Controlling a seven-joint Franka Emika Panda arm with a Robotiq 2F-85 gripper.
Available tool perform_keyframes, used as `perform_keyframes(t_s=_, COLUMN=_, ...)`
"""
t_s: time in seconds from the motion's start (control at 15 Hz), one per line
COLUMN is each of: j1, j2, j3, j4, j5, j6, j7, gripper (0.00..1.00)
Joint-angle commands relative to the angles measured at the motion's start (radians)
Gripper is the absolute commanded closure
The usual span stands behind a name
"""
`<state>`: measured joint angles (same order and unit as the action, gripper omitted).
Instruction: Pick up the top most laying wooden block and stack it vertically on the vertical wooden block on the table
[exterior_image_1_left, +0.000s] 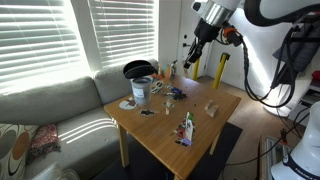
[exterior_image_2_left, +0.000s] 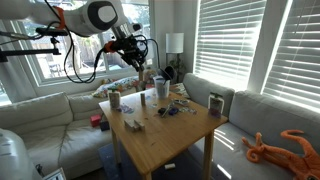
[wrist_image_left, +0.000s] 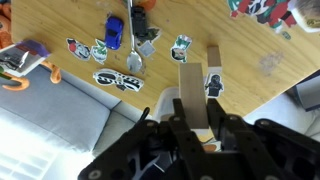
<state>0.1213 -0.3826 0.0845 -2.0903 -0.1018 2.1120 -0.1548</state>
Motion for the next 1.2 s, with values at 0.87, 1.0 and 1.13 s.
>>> perform_keyframes(t_s=0.87, j1=0.017, j2=-0.063, j3=0.0, j4=-0.255, j5=0.122, j6=0.387, j7=0.148, gripper=0.93)
perform_keyframes(t_s=1.0, j1=0.012, j2=-0.068, j3=-0.002, j4=-0.295, j5=0.108, j6=0.46, j7=0.121, gripper=0.93)
perform_keyframes(t_s=1.13, j1=0.037, j2=-0.067, j3=-0.029, j4=-0.312, j5=0.136, j6=0.475, j7=0.06, gripper=0.93)
